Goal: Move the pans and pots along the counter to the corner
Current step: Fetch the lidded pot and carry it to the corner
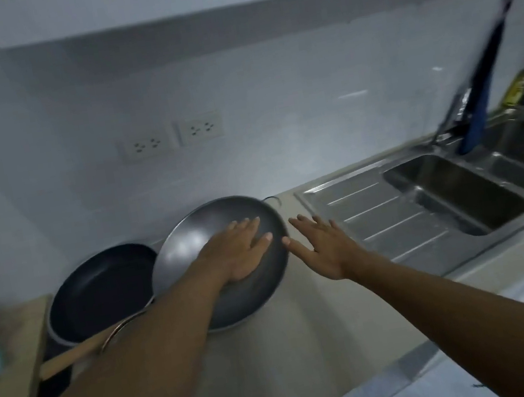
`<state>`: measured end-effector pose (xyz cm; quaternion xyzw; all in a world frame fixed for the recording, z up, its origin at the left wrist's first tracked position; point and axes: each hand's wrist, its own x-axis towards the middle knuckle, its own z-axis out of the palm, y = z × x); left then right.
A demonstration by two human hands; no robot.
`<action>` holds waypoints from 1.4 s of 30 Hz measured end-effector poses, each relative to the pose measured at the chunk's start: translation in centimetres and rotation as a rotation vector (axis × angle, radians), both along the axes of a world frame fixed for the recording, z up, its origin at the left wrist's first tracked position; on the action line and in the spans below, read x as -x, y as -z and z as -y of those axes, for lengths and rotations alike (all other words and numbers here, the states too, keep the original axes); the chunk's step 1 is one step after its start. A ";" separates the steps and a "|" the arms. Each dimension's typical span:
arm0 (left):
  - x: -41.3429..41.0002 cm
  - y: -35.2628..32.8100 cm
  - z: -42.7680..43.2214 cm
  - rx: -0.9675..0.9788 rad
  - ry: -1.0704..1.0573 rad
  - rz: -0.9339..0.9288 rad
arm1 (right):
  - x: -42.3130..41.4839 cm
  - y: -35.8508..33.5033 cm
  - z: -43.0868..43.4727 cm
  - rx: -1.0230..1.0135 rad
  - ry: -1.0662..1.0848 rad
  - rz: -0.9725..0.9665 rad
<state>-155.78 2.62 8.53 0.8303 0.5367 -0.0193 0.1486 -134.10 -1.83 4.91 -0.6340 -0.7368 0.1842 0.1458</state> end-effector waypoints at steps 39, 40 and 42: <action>-86.4 1.1 3.4 0.060 1.086 -0.018 | -70.0 2.8 21.6 0.117 1.170 0.015; -87.8 1.1 3.6 0.068 1.102 -0.021 | -71.2 2.8 21.6 0.120 1.186 0.017; -90.8 1.1 3.7 0.064 1.128 -0.014 | -74.1 2.8 21.5 0.119 1.213 0.019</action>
